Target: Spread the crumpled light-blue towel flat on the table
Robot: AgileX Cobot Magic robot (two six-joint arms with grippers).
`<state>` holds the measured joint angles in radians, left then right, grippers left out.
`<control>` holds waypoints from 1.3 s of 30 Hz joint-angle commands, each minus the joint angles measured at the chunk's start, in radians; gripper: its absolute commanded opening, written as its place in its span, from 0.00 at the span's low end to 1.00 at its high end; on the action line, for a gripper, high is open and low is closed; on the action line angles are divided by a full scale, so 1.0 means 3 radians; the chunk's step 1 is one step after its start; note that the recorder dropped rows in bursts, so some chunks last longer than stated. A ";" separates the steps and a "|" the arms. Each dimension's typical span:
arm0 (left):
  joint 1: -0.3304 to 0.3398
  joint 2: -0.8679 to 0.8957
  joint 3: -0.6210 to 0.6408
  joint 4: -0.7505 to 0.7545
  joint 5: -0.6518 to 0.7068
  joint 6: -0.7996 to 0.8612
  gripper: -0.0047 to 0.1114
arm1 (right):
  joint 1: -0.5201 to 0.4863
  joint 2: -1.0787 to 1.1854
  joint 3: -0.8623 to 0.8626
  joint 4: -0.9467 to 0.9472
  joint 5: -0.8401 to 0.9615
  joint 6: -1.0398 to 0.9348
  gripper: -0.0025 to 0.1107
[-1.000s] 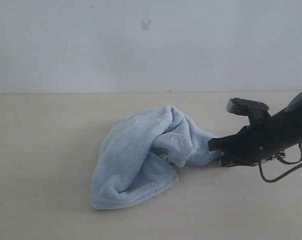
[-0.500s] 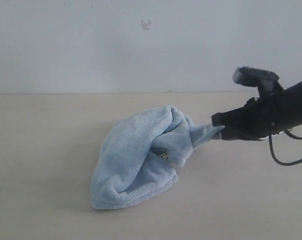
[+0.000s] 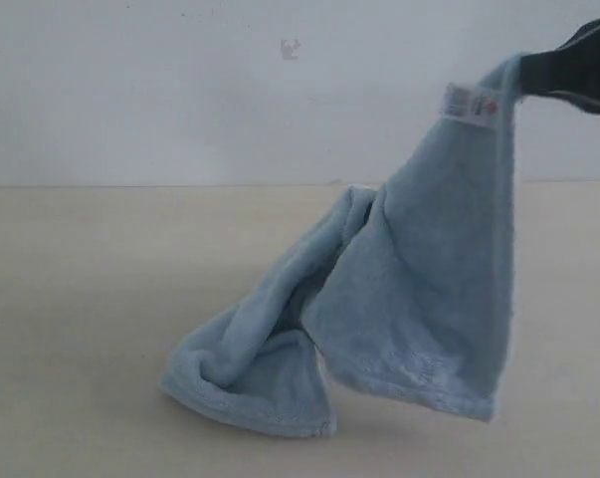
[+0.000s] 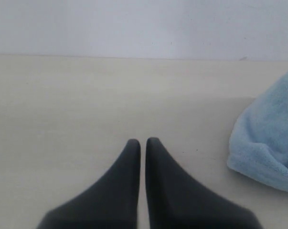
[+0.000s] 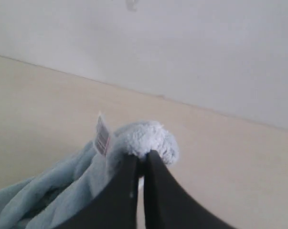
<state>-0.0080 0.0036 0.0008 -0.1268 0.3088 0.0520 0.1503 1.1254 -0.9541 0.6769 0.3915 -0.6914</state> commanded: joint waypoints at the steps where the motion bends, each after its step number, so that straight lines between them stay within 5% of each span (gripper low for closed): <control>1: -0.0010 -0.0012 -0.0003 -0.0273 -0.0203 0.0003 0.07 | -0.0002 -0.0096 -0.0002 -0.0773 -0.0068 0.0616 0.02; 15: -0.0010 -0.0012 -0.0003 -0.2067 -0.0284 -0.0044 0.07 | -0.0002 0.1516 -0.0002 -0.2913 0.0226 0.2461 0.02; 20: -0.0010 -0.0012 -0.0003 -0.2228 -0.0067 -0.0044 0.07 | -0.0002 0.1847 -0.0002 -0.3758 0.0269 0.3205 0.02; 39: -0.0010 -0.0012 -0.0003 -0.2199 -0.0265 0.0155 0.07 | -0.0002 0.1945 -0.0002 -0.3839 0.0549 0.3492 0.02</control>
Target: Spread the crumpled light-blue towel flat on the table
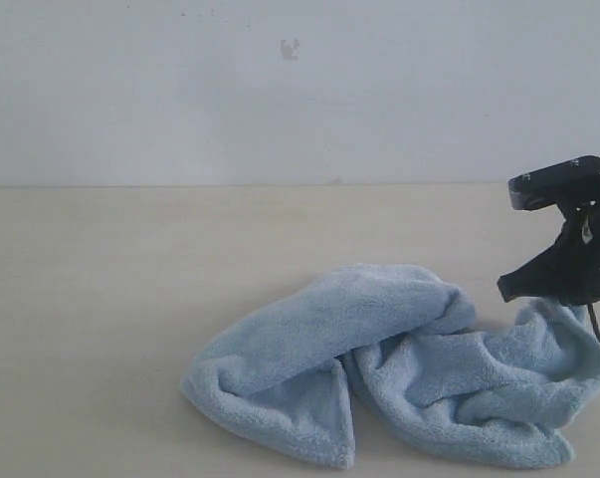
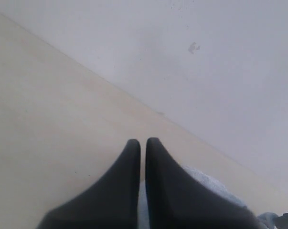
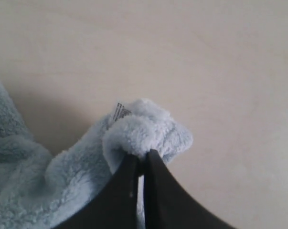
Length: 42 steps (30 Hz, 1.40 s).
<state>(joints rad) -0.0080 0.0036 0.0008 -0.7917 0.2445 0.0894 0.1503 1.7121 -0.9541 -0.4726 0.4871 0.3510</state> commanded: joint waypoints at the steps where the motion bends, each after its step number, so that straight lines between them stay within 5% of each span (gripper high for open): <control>1: -0.0010 -0.0012 -0.0003 0.0011 -0.0051 0.0030 0.07 | -0.0002 -0.0010 -0.0002 -0.0007 0.0322 0.0017 0.02; 12: -0.0010 -0.0012 -0.0003 0.0011 -0.0046 0.0030 0.07 | -0.0002 -0.0010 -0.0002 -0.0014 0.0942 0.0015 0.03; 17: -0.0010 -0.0012 -0.0014 -0.0674 -0.0034 0.0088 0.07 | -0.0002 -0.0010 -0.0002 -0.0014 0.0677 0.0015 0.24; 20: -0.0010 -0.0012 -0.0276 -0.1299 -0.0523 0.0637 0.07 | -0.0002 -0.0010 -0.0002 -0.0014 0.0547 0.0100 0.32; 23: -0.0010 0.0057 -0.0612 -0.1313 -0.1099 0.1095 0.07 | -0.0002 -0.0010 -0.0002 -0.0053 0.0402 0.0298 0.34; 29: -0.0010 0.1220 -0.1185 -0.0515 -0.1042 0.1148 0.07 | -0.0002 -0.0017 -0.0126 -0.0282 0.0411 0.0466 0.33; 35: -0.0100 0.2966 -0.1616 -0.0450 -0.0934 0.0956 0.07 | -0.0002 -0.0017 -0.0360 -0.0290 0.0723 0.0574 0.33; 39: -0.0342 0.3951 -0.2166 0.0242 -0.0107 0.1627 0.07 | -0.0002 -0.0017 -0.0354 -0.0226 0.0780 0.0627 0.33; 42: -0.0636 0.4537 -0.2610 0.0162 0.0551 0.2219 0.07 | -0.0002 -0.0017 -0.0347 0.0172 0.0777 0.0367 0.33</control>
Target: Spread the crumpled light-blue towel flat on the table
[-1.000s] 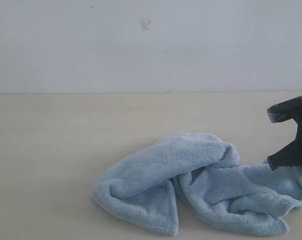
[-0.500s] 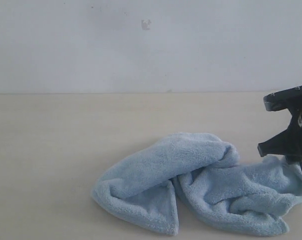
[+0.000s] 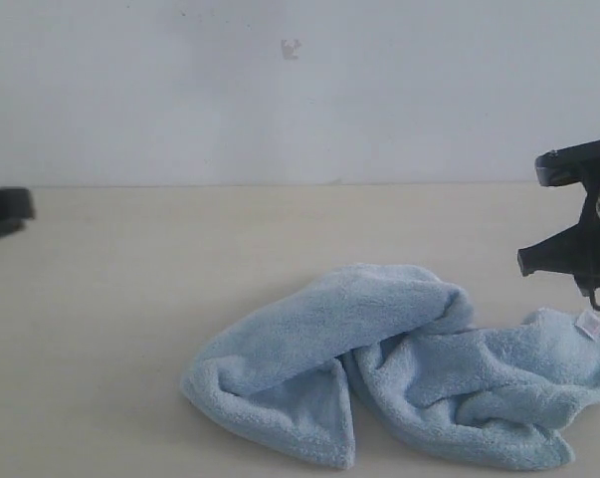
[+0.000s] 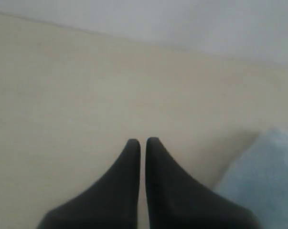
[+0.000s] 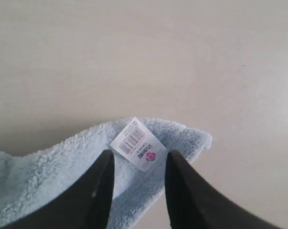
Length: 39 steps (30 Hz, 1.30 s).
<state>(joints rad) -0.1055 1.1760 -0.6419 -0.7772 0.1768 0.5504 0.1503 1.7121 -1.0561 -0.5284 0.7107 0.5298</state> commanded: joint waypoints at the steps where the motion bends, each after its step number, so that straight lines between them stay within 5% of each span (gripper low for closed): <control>1: -0.0386 0.0807 -0.0581 0.0052 0.0937 0.0935 0.07 | -0.0002 -0.0017 -0.0008 0.0588 0.0031 -0.0447 0.33; 5: -0.0631 0.1368 -0.0730 -0.0293 0.1251 0.1795 0.07 | -0.0002 -0.0017 -0.0008 0.1790 0.0159 -0.1900 0.33; 12: -0.0965 0.1998 -0.0730 -0.1766 0.1869 0.3868 0.09 | 0.0005 -0.0017 -0.0008 0.3556 0.0654 -0.3764 0.33; 24: -0.1505 0.2218 -0.0730 -0.2165 0.1248 0.5156 0.61 | 0.0005 -0.0017 -0.0008 0.3996 0.0740 -0.3980 0.33; 36: -0.1756 0.2751 -0.0907 -0.2182 0.0706 0.5258 0.60 | 0.0297 -0.0017 -0.0008 0.4011 0.0663 -0.4052 0.33; 39: -0.1756 0.2757 -0.0907 -0.2182 0.0663 0.5133 0.50 | 0.0450 -0.0017 -0.0008 0.3989 0.0629 -0.4094 0.33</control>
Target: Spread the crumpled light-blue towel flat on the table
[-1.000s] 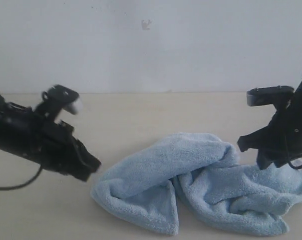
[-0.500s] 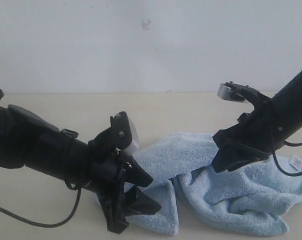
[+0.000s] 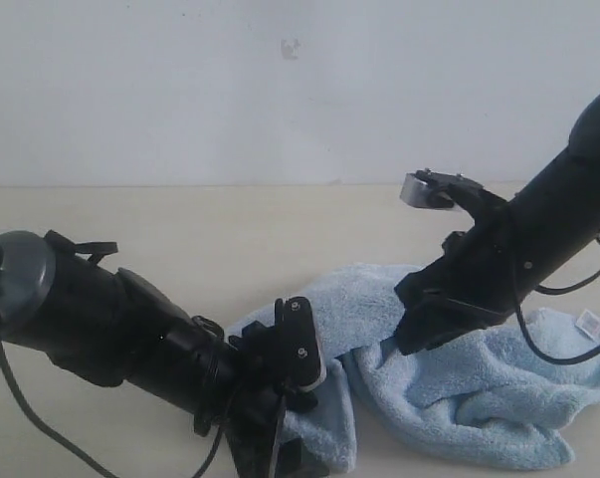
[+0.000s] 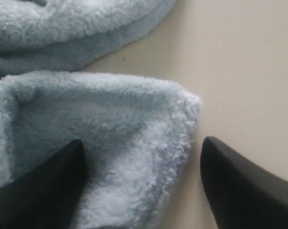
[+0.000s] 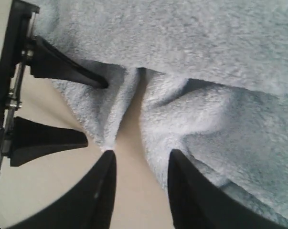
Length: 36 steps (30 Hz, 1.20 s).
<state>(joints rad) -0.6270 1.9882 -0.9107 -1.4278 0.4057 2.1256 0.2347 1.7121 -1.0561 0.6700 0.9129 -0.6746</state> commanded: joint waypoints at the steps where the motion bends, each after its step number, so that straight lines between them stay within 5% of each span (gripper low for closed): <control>1: -0.0018 0.0043 -0.0011 -0.0013 -0.0141 -0.0200 0.42 | 0.0197 -0.0017 -0.0008 -0.0031 -0.0045 -0.0079 0.33; 5: -0.0018 -0.0076 -0.0011 0.0016 -0.0272 -0.0392 0.07 | 0.0216 -0.0017 -0.0008 -0.0200 -0.0024 -0.0008 0.33; 7: -0.0018 -0.0352 -0.0011 0.0035 -0.0453 -0.0538 0.07 | 0.0216 -0.0017 -0.0008 -0.0653 -0.0036 0.0359 0.33; 10: -0.0012 -0.1151 0.0051 0.0035 -0.1323 -0.1069 0.07 | 0.0216 -0.0017 -0.0008 -0.1084 0.0012 0.0648 0.33; 15: 0.0275 -0.2145 0.0722 -0.0278 -0.2585 -0.0581 0.07 | 0.0549 -0.0017 -0.0008 -0.0971 0.0226 0.0268 0.33; 21: 0.0368 -0.2455 0.1111 -0.1055 -0.2359 -0.0437 0.07 | 0.1055 -0.0017 0.0031 -0.1999 0.0092 0.1152 0.33; 28: 0.0368 -0.2338 0.1111 -0.1055 -0.2833 -0.0588 0.07 | 0.1079 -0.0017 0.0424 -0.1958 -0.0323 0.1094 0.33; 32: 0.0368 -0.2319 0.1097 -0.1055 -0.2929 -0.0344 0.18 | 0.1079 -0.0030 0.0418 -0.1958 -0.0327 0.1110 0.33; 36: 0.0368 -0.2232 0.1097 -0.1055 -0.3145 -0.0049 0.49 | 0.1079 -0.0030 0.0418 -0.1958 -0.0327 0.1191 0.33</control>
<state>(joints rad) -0.5170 1.3033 -0.5783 -1.7364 -0.4961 2.0652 0.5578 1.7121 -0.9364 0.0874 0.8199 -0.3319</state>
